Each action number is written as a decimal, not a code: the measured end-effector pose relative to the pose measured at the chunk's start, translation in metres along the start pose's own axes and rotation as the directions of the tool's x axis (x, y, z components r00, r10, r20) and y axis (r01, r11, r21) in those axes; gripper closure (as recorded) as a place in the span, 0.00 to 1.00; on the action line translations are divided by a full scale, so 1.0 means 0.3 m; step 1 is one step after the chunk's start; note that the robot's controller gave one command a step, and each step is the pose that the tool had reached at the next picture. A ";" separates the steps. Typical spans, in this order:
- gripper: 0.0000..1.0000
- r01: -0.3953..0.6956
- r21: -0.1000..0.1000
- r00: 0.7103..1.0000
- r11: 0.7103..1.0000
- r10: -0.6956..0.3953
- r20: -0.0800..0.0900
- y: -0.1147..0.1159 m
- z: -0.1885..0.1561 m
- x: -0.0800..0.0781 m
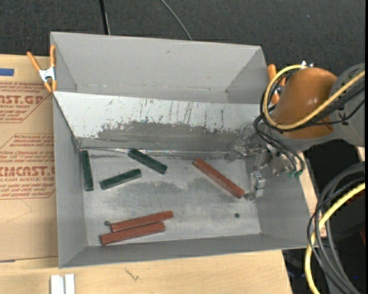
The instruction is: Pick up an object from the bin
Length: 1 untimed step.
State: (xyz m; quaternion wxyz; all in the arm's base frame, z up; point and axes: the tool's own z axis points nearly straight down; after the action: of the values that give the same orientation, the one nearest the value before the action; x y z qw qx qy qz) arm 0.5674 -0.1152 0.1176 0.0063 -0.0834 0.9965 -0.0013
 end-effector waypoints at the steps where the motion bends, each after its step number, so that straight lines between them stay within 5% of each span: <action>1: 0.00 0.013 0.002 1.000 1.000 -0.013 -0.008 -0.035 0.107 -0.036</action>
Offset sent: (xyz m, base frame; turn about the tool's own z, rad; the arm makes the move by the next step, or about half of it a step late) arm -0.0105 0.0161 -0.0476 0.2385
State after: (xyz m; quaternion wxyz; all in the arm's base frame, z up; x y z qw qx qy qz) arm 0.5803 -0.1238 0.0858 0.0022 -0.0896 0.9960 -0.0026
